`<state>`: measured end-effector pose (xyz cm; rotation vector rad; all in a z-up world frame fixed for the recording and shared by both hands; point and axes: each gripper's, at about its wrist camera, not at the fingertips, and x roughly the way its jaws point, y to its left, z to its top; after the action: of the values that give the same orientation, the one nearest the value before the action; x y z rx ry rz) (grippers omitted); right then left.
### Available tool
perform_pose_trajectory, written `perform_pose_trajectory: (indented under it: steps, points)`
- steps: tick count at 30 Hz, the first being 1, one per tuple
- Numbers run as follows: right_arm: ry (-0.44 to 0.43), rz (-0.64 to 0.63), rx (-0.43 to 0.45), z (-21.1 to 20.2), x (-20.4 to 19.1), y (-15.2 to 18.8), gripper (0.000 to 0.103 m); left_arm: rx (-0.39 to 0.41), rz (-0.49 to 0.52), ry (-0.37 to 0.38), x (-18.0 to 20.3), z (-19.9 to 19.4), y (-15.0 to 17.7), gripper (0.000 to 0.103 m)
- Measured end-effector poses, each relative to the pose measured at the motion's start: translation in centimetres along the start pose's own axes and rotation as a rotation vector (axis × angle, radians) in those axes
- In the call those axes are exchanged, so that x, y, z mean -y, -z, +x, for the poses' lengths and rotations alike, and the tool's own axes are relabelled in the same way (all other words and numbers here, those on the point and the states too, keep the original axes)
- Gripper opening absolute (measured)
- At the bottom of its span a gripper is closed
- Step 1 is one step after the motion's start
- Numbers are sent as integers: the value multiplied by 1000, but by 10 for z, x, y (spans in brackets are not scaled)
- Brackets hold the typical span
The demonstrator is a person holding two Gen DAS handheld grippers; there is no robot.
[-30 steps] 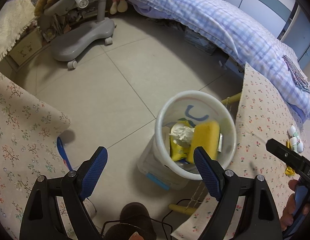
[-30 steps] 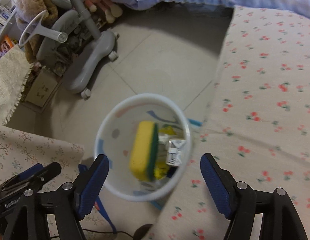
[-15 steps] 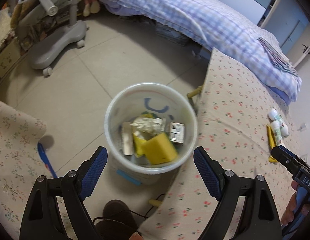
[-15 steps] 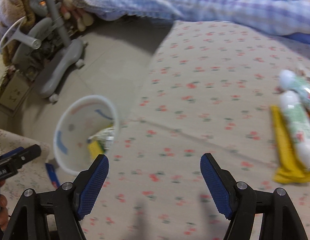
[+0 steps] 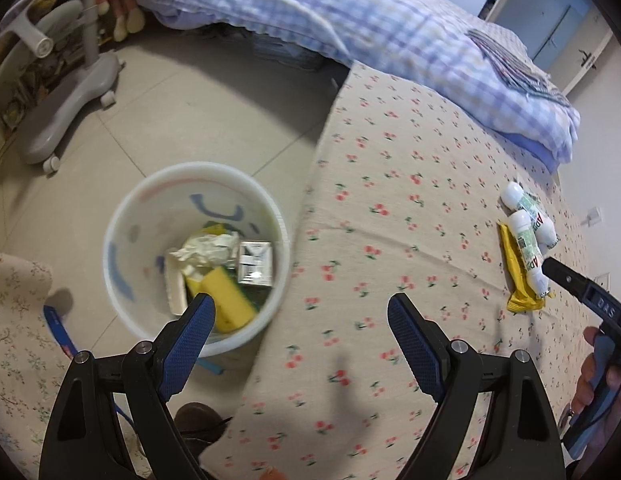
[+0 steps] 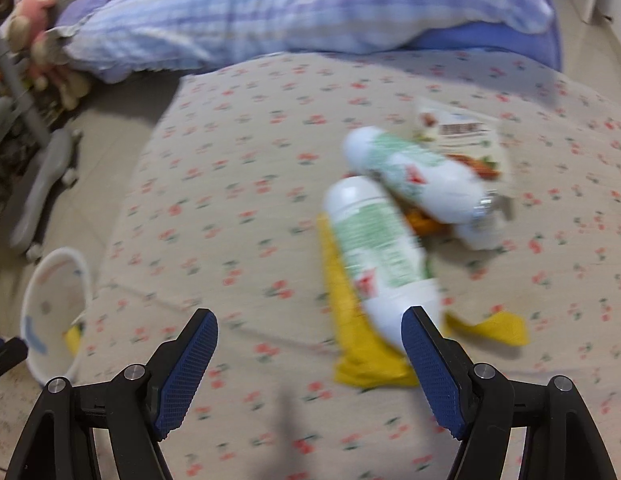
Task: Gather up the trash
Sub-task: 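Move both tools back over the yogurt bottles and yellow wrapper, then grasp a white yogurt bottle with the right tool while the left tool grasps the yellow wrapper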
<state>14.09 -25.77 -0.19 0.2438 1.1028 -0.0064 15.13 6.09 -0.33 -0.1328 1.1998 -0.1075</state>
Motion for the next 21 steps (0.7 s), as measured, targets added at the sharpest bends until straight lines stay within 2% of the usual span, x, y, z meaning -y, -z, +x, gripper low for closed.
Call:
perform_pose_trajectory:
  steps: [6, 12, 15, 16, 21]
  points:
    - [31, 50, -13, 16, 22, -11, 80, -2, 22, -7, 29, 9, -6, 90]
    - [65, 41, -33, 36, 27, -17, 76, -14, 30, -4, 49, 18, -9, 90]
    - [76, 37, -39, 43, 30, -18, 66, -21, 34, -2, 59, 23, -8, 90]
    - [73, 37, -45, 46, 31, -18, 57, -24, 37, 0, 63, 24, -7, 90]
    - [43, 42, -33, 36, 36, -15, 53, -37, 64, 21, 83, 29, -3, 90]
